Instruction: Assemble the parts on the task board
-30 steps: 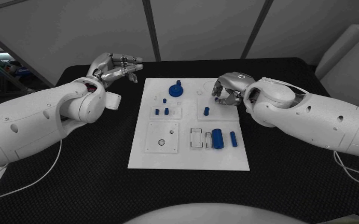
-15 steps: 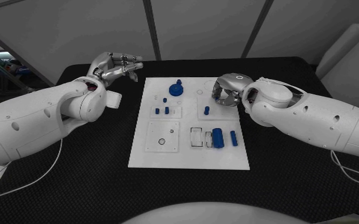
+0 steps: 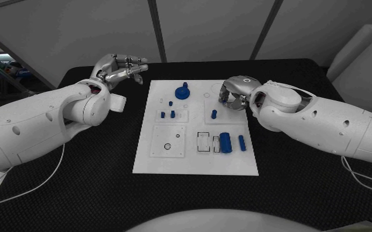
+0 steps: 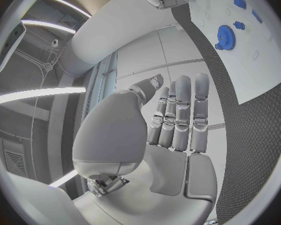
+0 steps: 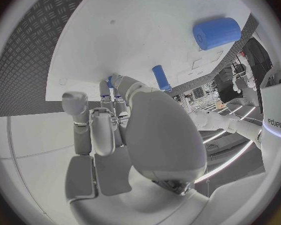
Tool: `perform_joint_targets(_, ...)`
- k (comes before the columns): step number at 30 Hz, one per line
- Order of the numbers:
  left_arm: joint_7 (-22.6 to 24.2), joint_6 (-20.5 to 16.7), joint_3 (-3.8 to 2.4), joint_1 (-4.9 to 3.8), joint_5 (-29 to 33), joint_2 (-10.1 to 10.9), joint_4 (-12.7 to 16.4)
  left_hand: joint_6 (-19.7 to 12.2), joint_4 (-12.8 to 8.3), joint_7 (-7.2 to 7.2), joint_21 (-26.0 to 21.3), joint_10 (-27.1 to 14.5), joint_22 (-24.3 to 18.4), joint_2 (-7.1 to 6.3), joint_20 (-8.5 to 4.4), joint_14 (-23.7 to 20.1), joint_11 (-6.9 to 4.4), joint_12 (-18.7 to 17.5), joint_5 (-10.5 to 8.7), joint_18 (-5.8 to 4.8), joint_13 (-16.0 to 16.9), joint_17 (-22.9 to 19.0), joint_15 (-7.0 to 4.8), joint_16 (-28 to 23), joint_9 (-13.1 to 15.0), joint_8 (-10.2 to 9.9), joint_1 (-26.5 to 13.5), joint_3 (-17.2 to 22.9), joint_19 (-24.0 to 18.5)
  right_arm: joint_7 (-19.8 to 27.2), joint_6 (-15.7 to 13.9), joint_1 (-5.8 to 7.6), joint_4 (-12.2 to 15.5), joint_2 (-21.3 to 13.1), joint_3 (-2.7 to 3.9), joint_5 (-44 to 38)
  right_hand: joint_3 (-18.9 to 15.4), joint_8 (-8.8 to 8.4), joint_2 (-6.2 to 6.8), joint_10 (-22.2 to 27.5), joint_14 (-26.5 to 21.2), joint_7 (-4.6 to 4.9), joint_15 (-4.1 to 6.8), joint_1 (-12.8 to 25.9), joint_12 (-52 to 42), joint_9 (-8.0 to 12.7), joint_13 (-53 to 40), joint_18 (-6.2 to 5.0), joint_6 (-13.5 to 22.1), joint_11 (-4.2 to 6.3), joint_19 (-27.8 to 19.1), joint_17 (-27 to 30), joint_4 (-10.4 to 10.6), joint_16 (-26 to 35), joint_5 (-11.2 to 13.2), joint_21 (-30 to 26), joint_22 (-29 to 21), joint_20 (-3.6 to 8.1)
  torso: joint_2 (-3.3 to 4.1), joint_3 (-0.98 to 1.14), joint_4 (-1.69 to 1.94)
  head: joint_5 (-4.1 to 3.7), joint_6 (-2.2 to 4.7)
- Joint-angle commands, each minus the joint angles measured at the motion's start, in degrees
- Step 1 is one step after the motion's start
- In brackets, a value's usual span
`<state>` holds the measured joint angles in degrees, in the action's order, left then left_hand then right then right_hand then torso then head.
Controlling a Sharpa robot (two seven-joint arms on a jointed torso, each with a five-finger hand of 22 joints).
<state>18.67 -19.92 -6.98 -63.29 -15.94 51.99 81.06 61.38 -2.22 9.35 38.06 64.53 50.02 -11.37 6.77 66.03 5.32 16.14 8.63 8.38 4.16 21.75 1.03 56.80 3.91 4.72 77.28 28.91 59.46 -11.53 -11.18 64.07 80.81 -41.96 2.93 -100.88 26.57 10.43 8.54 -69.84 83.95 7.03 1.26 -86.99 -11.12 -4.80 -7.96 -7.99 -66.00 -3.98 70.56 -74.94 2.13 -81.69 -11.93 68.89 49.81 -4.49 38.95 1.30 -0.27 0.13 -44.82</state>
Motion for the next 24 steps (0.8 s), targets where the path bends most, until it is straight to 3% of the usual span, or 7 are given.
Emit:
perform_joint_targets(1, 0.58, 0.35, -0.05, -0.08, 0.33, -0.08, -0.12, 0.35, -0.23, 0.08, -0.30, -0.06, -0.10, 0.70, 0.00, -0.46, 0.08, 0.28, 0.04, 2.11, -0.01, -0.05, -0.10, -0.35, -0.09, 0.10, 0.02, 0.00, -0.42, -0.94, -3.81, -0.12, 0.21, -0.03, -0.09, -1.69, 0.42, -0.43, -1.01, -1.54, 3.38, 0.08, 0.30, -0.56, 0.30, 0.06, -0.21, 0.48, -0.53, 0.96, 0.25, -1.23, -0.57, -0.31, 0.11, 0.46, 0.29, 0.13, -0.02, 0.03, -0.01, -0.04, -0.01)
perform_joint_targets(9, 0.49, 0.43, -0.05, -0.08, 0.33, -0.12, -0.36, 0.38, -0.32, 0.11, -0.37, -0.14, -0.13, 0.75, -0.01, -0.48, 0.11, 0.31, 0.05, 2.11, -0.04, -0.17, -0.10, -0.50, -0.09, 0.08, 0.13, 0.03, -0.44, -1.07, -6.86, -0.11, 1.77, -0.94, -0.05, -2.02, 1.04, -0.68, -0.91, -1.73, 3.41, 0.14, 0.26, -0.31, 0.59, 0.08, -0.25, 0.53, -0.65, 0.91, 0.29, -1.40, -1.24, -0.44, 0.09, 0.82, 0.69, 0.13, -0.06, -0.06, -0.03, -0.03, 0.12)
perform_joint_targets(24, 0.40, 0.53, -0.05, -0.08, 0.33, -0.10, -0.52, 0.37, -0.53, 0.29, -0.56, -0.84, -0.21, 0.77, 0.04, -0.52, 0.32, 0.17, 0.06, 2.07, -0.21, -0.57, 0.02, -0.97, -0.11, -0.01, 0.26, 0.02, -0.53, -1.41, -8.73, -0.05, 6.70, -3.69, 0.11, -1.69, 1.34, -0.81, -0.78, -1.90, 3.43, 0.15, 0.24, 0.02, 0.77, 0.07, -0.30, 0.60, -0.80, 0.90, 0.40, -1.50, -1.61, -0.53, 0.09, 1.15, 1.15, 0.10, -0.03, -0.04, -0.06, -0.11, 0.46)
